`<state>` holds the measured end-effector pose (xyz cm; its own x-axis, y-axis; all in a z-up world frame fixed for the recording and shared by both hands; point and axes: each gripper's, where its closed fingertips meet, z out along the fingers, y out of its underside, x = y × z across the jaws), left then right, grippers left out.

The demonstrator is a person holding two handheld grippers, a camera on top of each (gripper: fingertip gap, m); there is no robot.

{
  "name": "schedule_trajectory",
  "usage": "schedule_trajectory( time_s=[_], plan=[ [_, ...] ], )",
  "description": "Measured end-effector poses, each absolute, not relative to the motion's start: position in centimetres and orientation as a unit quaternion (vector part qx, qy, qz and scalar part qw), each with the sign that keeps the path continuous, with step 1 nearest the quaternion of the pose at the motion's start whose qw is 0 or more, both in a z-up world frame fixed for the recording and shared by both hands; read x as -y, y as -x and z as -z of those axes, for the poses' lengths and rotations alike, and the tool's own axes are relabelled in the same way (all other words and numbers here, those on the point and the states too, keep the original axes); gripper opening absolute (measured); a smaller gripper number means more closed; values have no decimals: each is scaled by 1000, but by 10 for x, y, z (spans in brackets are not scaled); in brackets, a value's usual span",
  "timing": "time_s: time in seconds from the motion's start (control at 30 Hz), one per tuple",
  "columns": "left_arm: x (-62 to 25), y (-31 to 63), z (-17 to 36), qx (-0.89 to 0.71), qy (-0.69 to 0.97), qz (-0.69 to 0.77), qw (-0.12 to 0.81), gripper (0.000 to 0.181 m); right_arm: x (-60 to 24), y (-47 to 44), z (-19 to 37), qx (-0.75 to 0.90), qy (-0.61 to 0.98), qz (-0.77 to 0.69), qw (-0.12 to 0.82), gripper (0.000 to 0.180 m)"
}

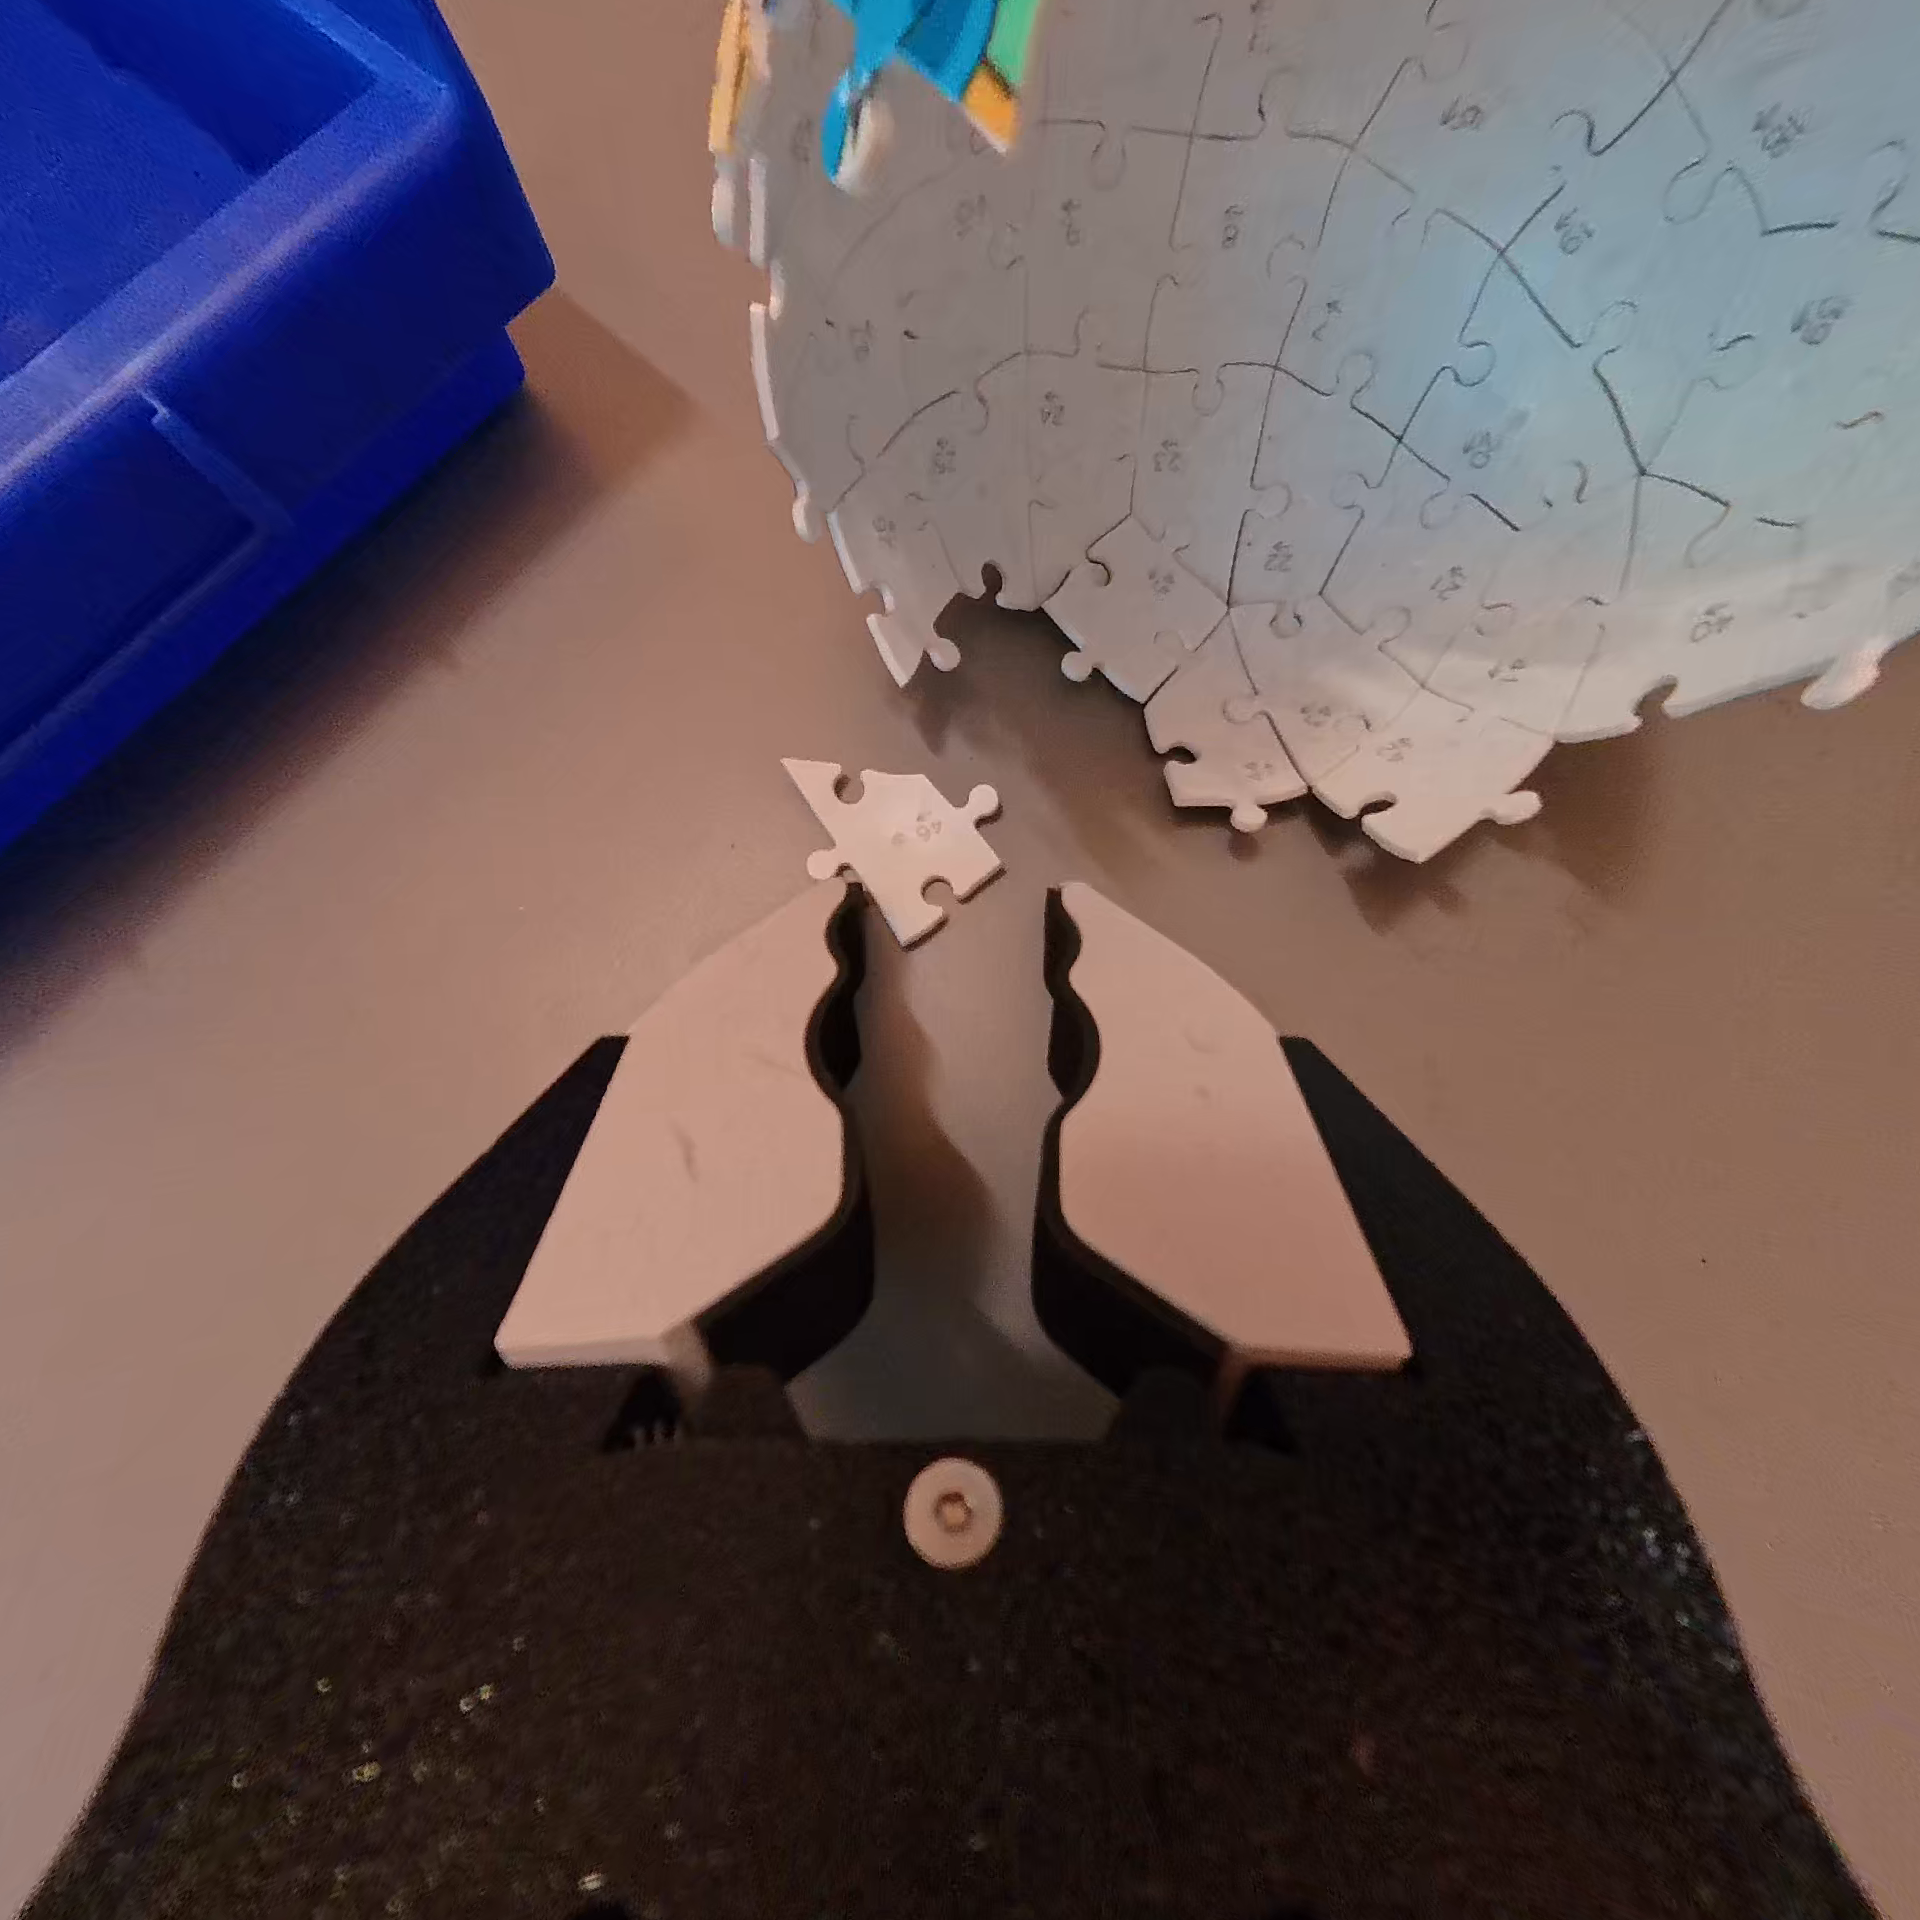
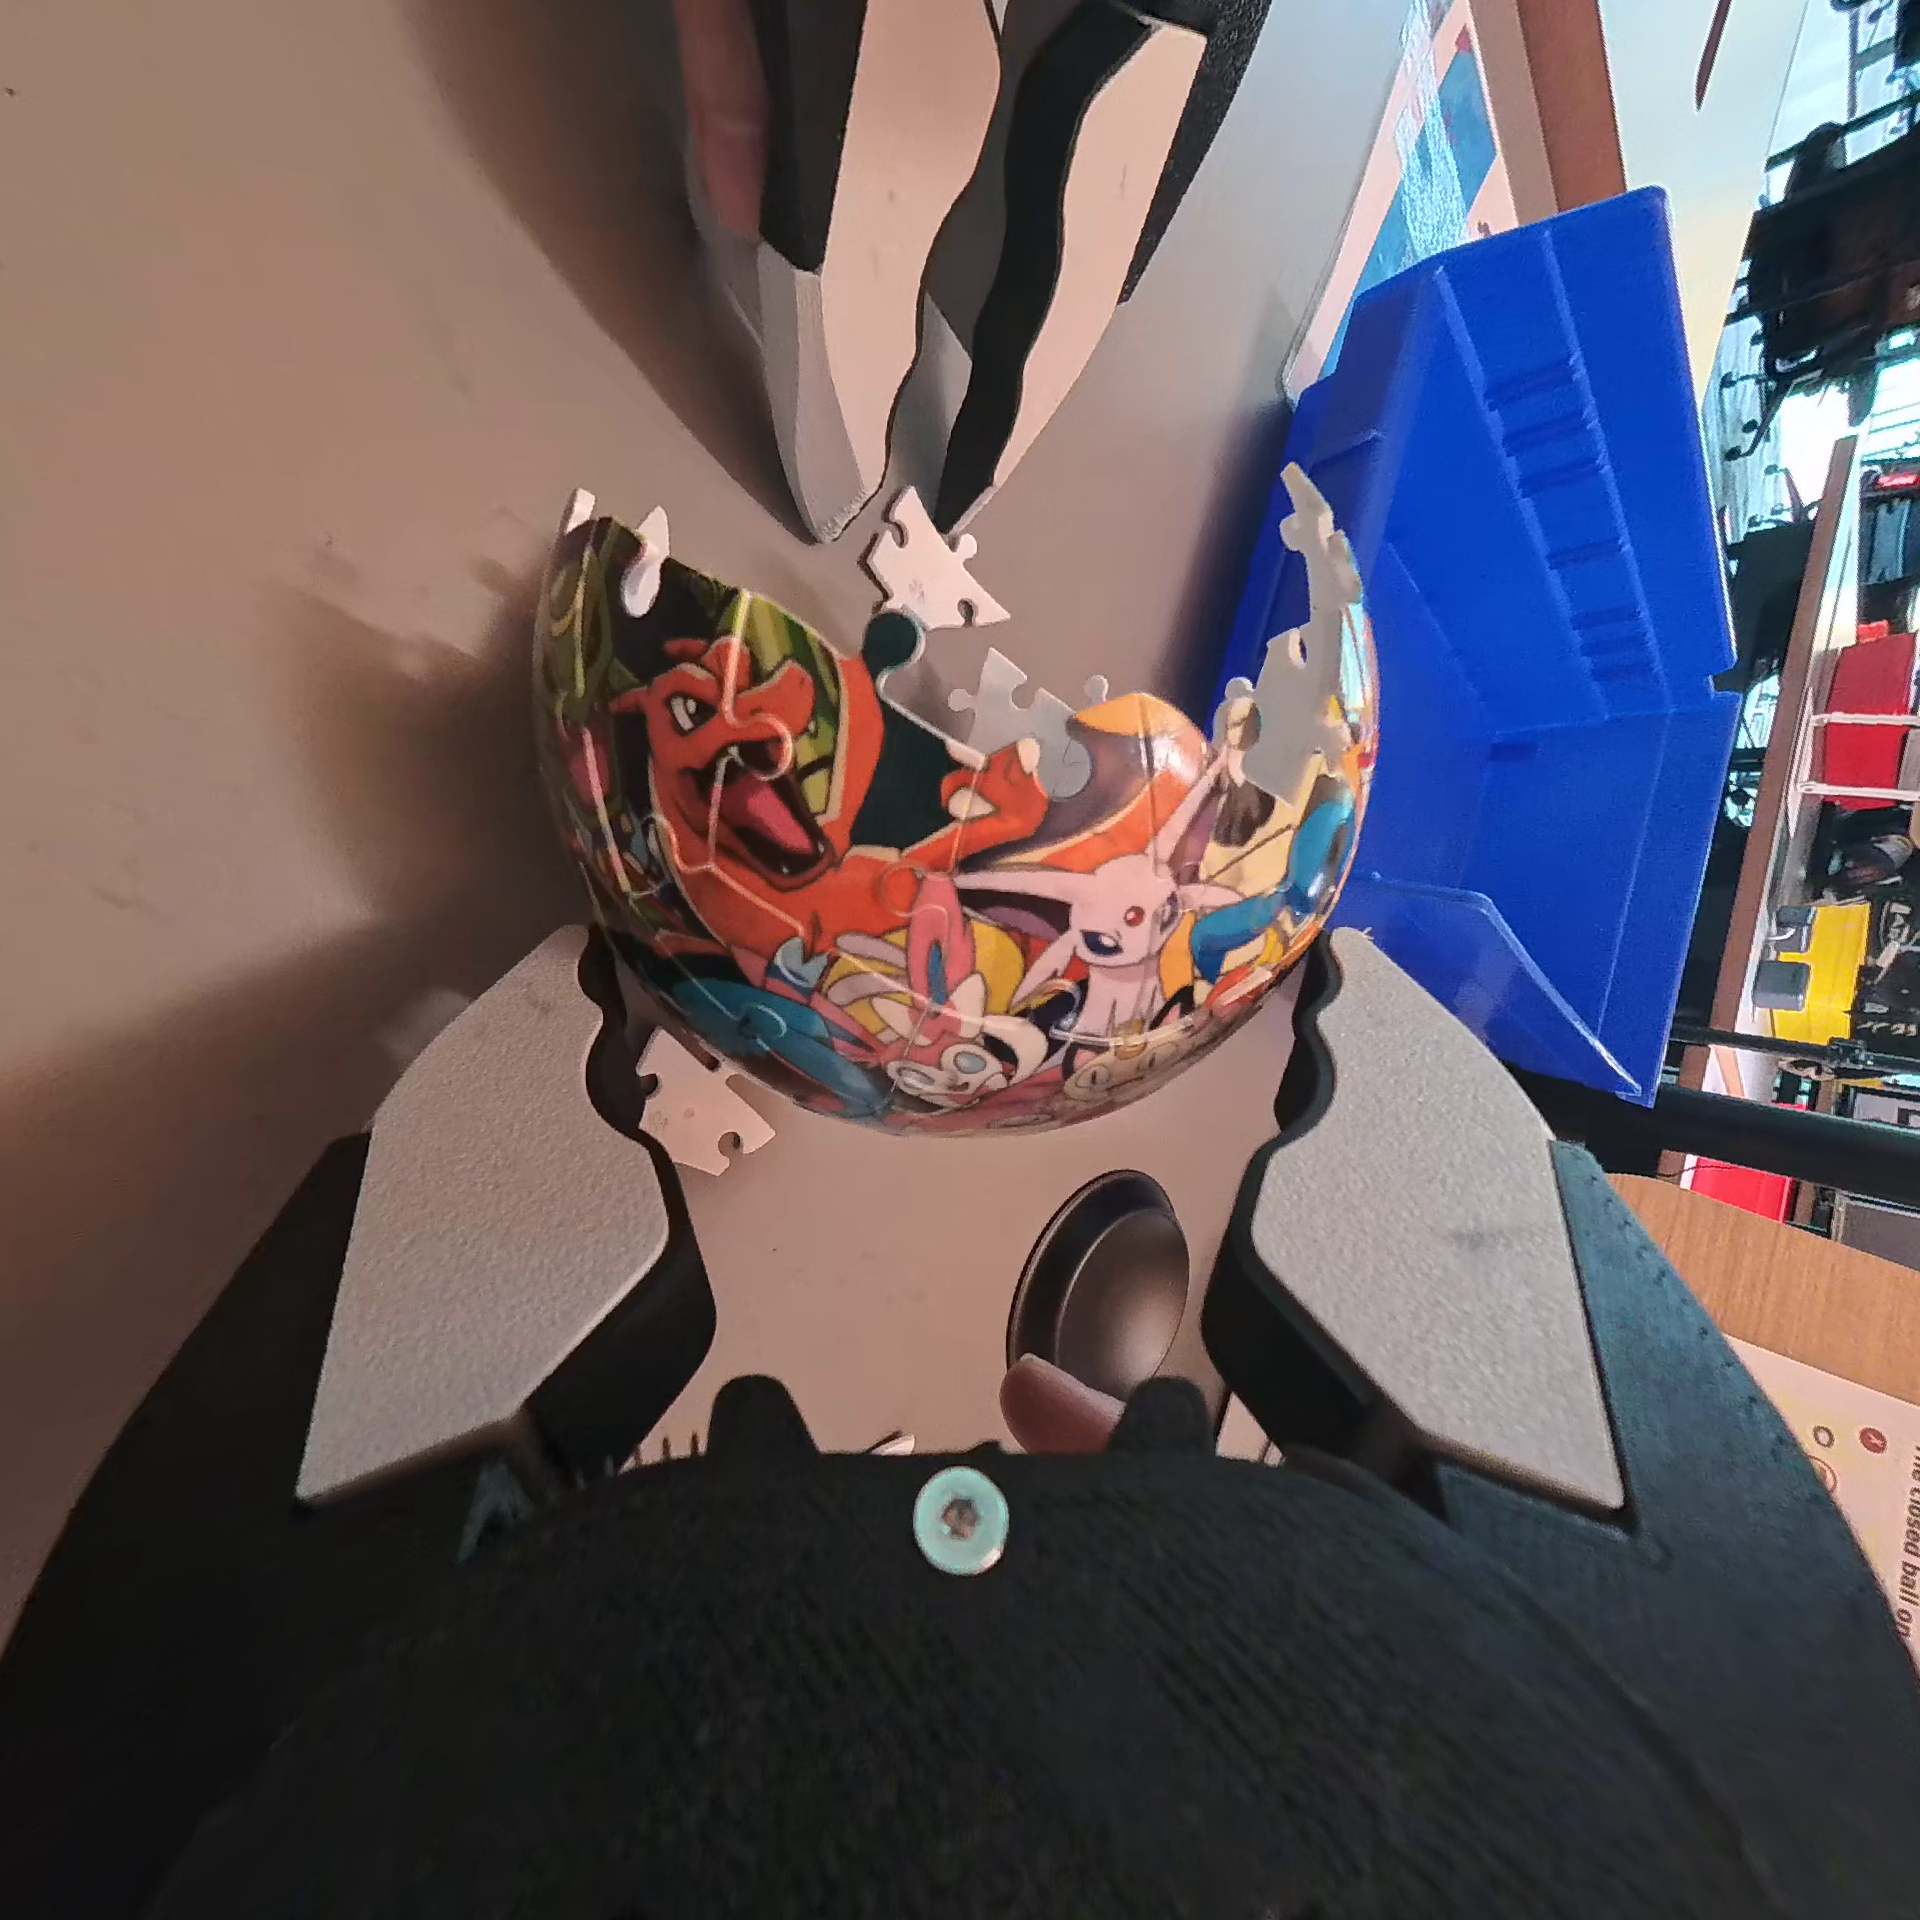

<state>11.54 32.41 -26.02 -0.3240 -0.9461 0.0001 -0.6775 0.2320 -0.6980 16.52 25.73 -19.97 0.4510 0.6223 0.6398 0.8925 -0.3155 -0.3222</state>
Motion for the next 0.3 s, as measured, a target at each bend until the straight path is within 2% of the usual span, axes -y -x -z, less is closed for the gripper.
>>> schedule_trajectory(
  time_s=[0.03, 0.3],
  plan=[
    [-324, -115, 260, -753, 539, 306, 219, 32, -257, -165, 200, 483, 785, 205, 330, 121],
    [-324, -116, 260, -750, 544, 305, 220, 33, -256, -167, 200, 483, 786, 208, 325, 121]
  ],
)
